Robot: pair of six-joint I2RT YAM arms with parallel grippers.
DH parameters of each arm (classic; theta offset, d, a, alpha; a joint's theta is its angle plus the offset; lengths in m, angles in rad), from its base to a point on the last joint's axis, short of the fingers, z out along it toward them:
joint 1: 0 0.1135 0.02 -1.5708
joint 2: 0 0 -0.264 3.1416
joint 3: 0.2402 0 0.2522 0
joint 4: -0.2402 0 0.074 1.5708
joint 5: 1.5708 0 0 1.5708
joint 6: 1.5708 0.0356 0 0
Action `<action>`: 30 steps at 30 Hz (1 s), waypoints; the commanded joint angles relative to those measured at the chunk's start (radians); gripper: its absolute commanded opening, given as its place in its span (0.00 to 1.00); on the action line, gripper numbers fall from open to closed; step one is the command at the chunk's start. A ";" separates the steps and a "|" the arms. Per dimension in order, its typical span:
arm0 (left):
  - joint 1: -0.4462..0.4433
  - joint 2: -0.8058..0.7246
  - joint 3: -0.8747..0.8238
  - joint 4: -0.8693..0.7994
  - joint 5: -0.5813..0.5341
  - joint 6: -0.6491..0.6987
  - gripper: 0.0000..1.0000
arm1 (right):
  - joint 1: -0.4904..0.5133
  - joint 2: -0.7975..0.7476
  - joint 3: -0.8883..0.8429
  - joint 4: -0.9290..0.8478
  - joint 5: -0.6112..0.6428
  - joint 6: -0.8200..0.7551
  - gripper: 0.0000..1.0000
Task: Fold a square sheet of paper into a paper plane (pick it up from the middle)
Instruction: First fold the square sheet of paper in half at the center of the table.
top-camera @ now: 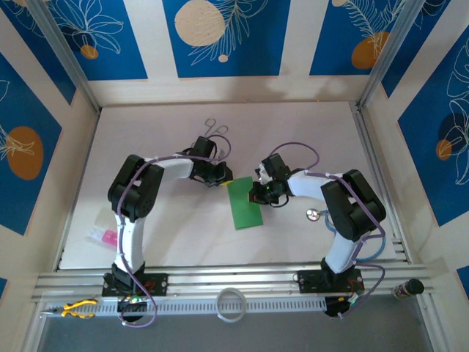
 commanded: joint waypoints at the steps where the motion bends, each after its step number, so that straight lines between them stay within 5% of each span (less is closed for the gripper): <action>1: 0.045 0.023 0.016 -0.056 -0.145 0.005 0.15 | -0.005 0.036 -0.041 -0.114 0.072 -0.020 0.00; 17: 0.026 -0.048 0.083 -0.119 -0.124 0.023 0.16 | -0.003 0.033 -0.042 -0.106 0.065 -0.014 0.00; 30: -0.142 -0.263 -0.140 -0.006 -0.034 -0.064 0.17 | -0.003 0.019 -0.044 -0.105 0.068 0.009 0.00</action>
